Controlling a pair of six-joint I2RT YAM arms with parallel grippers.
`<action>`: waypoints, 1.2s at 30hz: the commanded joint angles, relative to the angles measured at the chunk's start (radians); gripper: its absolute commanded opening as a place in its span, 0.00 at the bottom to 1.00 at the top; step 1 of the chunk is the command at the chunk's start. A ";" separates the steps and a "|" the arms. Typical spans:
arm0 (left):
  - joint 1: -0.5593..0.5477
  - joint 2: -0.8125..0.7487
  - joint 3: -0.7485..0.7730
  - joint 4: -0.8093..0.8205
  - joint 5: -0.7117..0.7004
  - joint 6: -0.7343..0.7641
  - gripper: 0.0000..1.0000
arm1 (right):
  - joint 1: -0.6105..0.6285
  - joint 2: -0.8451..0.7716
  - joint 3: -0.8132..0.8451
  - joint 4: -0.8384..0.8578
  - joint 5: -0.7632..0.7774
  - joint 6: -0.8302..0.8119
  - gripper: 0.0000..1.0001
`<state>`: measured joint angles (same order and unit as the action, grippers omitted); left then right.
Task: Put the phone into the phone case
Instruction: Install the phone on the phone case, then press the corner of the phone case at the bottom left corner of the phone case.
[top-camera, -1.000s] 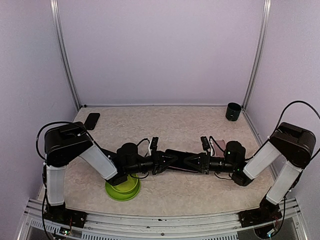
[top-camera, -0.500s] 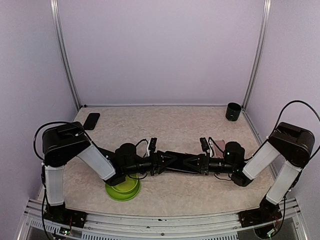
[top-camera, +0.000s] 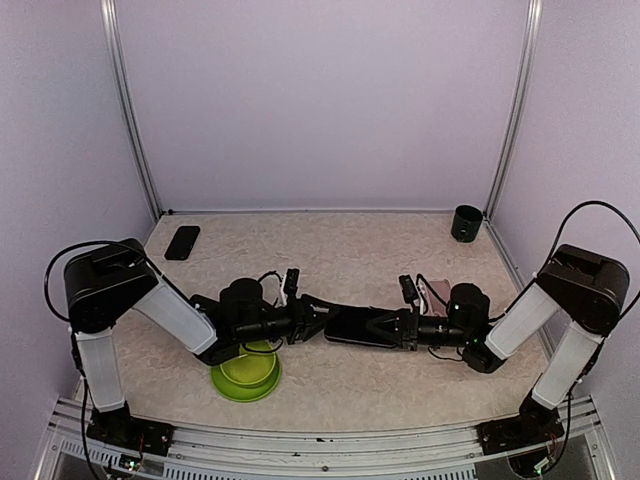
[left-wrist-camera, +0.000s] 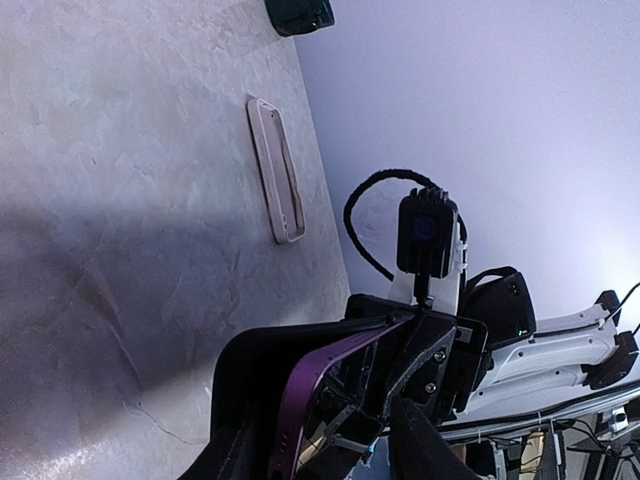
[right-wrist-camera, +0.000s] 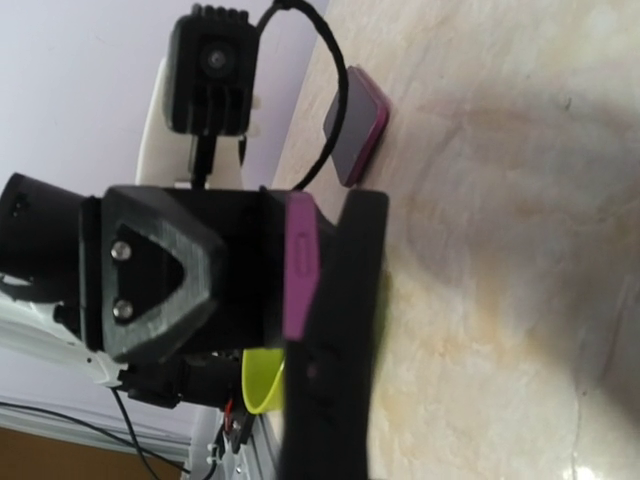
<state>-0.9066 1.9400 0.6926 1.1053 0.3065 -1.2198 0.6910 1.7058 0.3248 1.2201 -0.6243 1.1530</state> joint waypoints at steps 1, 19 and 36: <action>0.018 -0.051 -0.015 -0.013 -0.028 0.042 0.43 | -0.001 -0.015 -0.006 0.004 -0.028 -0.033 0.13; 0.032 -0.155 -0.034 -0.110 -0.006 0.183 0.43 | -0.004 -0.240 0.039 -0.318 -0.037 -0.295 0.10; -0.010 -0.144 0.015 -0.071 0.246 0.309 0.46 | -0.003 -0.457 0.017 -0.514 -0.082 -0.533 0.09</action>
<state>-0.9001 1.7981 0.6750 1.0046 0.4679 -0.9611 0.6907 1.3071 0.3317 0.7055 -0.6647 0.6983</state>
